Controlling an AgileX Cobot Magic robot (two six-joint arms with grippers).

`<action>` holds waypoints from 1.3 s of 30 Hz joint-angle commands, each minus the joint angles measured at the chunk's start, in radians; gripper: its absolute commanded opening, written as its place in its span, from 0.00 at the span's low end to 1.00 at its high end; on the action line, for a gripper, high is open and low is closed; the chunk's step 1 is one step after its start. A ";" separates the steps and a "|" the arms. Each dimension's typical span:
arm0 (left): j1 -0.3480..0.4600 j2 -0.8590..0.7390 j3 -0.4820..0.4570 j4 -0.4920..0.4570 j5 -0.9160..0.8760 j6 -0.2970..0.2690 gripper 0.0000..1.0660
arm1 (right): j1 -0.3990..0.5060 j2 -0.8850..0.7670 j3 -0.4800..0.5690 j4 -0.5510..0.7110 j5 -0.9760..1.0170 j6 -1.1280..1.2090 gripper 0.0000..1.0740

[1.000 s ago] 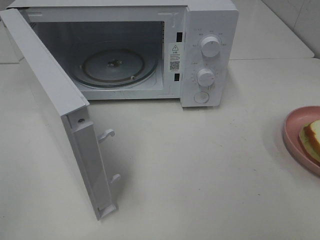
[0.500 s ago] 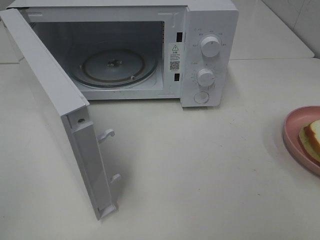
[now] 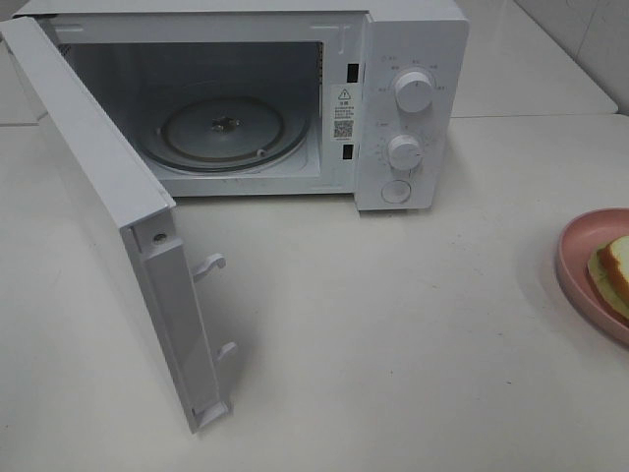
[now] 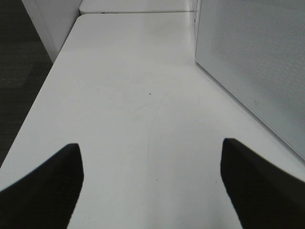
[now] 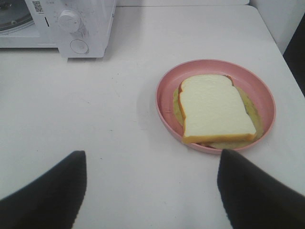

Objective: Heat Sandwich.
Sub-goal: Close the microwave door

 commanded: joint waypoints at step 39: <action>-0.161 0.606 0.140 -0.049 -0.982 -0.006 0.69 | -0.004 -0.026 0.000 -0.006 -0.005 -0.014 0.67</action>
